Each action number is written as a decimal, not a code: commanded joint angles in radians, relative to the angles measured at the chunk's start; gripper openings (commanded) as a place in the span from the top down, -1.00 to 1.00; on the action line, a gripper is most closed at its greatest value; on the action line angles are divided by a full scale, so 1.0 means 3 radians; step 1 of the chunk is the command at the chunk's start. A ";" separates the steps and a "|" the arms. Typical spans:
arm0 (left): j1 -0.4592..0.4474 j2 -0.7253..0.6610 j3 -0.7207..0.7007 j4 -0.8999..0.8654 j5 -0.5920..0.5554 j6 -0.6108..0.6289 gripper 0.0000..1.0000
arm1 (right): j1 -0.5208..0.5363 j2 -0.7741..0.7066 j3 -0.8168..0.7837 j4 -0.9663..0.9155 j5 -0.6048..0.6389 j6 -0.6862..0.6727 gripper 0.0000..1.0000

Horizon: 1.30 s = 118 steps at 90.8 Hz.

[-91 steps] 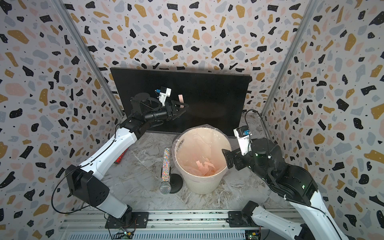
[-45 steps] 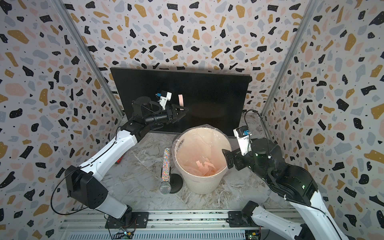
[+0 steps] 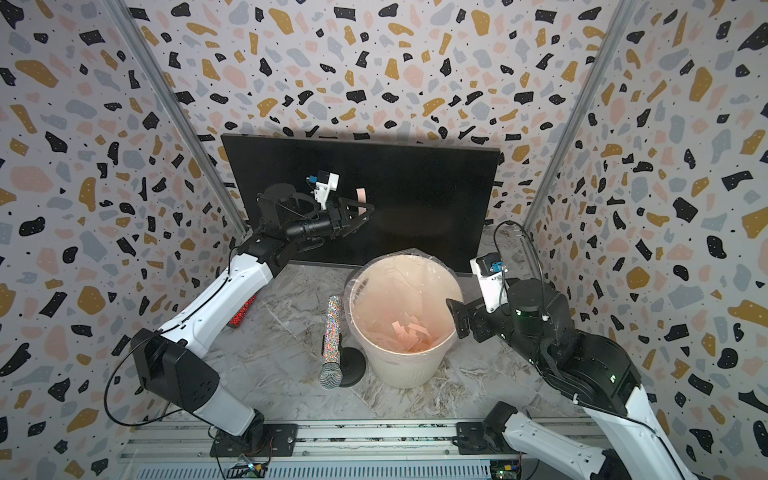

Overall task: Remove the sticky note from the monitor
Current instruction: Tear off the sticky note from the monitor.

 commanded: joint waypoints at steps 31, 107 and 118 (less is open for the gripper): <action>0.0099 0.0077 -0.0146 0.0134 -0.0125 -0.0178 0.14 | -0.0011 -0.0016 0.0007 0.0025 0.0034 0.0008 -1.00; 0.0081 -0.0252 -0.0526 -0.0033 -0.0199 -0.0027 1.00 | -0.0011 -0.0027 -0.0003 0.0023 0.0037 0.0027 -0.99; 0.0055 -0.0341 -0.0644 -0.0014 -0.0190 -0.0020 1.00 | -0.0009 -0.0020 -0.0004 0.0020 0.0036 0.0028 -1.00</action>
